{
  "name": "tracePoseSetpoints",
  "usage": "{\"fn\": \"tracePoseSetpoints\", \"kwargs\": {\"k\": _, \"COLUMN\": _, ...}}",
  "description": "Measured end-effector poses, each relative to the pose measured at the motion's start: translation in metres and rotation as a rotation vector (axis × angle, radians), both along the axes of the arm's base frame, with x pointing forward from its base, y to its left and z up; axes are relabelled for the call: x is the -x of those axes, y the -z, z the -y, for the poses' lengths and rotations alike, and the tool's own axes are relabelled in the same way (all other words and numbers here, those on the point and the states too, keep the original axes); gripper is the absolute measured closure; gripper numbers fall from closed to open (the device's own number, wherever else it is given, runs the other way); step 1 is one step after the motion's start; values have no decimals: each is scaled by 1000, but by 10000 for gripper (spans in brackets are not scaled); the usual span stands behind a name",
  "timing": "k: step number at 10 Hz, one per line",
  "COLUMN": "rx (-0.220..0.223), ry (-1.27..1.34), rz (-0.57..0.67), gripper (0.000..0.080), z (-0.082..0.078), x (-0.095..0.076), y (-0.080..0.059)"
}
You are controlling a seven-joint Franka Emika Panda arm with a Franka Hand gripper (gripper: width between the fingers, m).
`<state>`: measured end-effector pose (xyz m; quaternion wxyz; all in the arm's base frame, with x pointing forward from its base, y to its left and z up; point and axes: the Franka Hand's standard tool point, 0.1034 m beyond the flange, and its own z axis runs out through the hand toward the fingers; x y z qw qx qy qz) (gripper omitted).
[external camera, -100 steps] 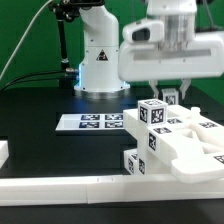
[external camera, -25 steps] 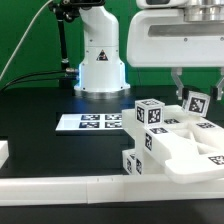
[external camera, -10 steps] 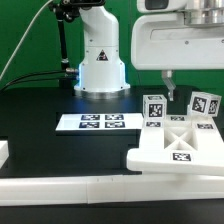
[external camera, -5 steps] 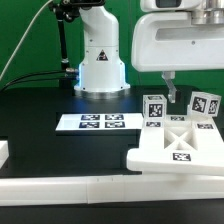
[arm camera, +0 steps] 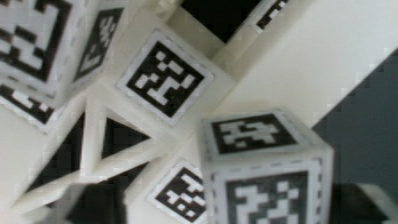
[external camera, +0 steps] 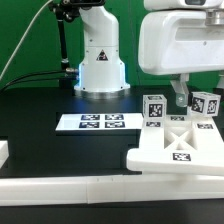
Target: Assemble chair
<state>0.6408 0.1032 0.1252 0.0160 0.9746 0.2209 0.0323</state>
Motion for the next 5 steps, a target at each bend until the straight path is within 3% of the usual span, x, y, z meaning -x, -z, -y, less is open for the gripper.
{"fn": "tracePoseSetpoints", "kwargs": {"k": 2, "rx": -1, "ry": 19, "rz": 1, "gripper": 517, "z": 0, "x": 0, "y": 0}}
{"fn": "tracePoseSetpoints", "kwargs": {"k": 5, "rx": -20, "ry": 259, "rz": 5, "gripper": 515, "z": 0, "x": 0, "y": 0}}
